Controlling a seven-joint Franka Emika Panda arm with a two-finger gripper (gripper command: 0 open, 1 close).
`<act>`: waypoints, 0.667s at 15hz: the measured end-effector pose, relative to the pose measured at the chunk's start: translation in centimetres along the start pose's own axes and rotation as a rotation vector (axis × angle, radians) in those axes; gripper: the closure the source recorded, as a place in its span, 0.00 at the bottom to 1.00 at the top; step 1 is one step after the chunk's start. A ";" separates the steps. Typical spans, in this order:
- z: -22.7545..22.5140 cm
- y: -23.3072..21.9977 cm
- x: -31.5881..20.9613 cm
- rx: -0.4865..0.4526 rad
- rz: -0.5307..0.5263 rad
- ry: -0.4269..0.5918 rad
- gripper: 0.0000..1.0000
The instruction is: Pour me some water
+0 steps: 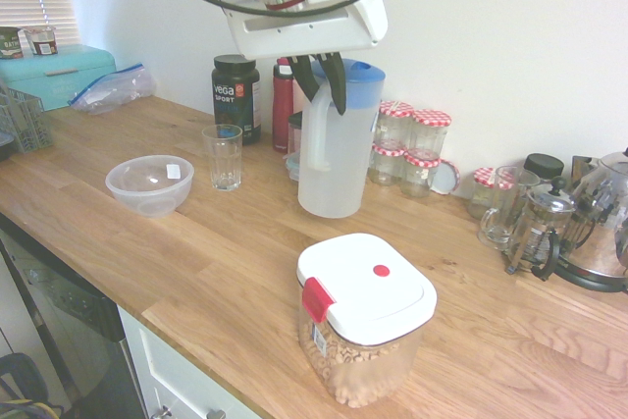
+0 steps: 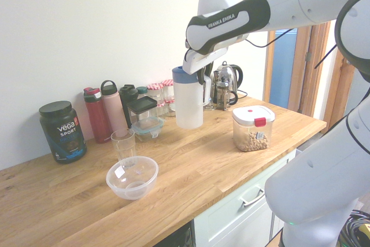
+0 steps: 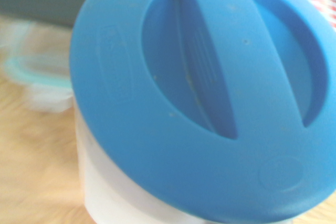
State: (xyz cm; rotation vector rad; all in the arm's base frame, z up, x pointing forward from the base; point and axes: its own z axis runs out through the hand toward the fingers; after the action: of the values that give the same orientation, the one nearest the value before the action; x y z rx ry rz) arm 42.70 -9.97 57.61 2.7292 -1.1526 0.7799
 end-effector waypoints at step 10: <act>4.4 0.6 -1.0 -0.107 0.043 -0.010 1.00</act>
State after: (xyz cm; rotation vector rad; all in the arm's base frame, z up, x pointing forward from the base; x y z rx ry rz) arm 43.60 -10.87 53.21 2.6332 -1.2216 0.6892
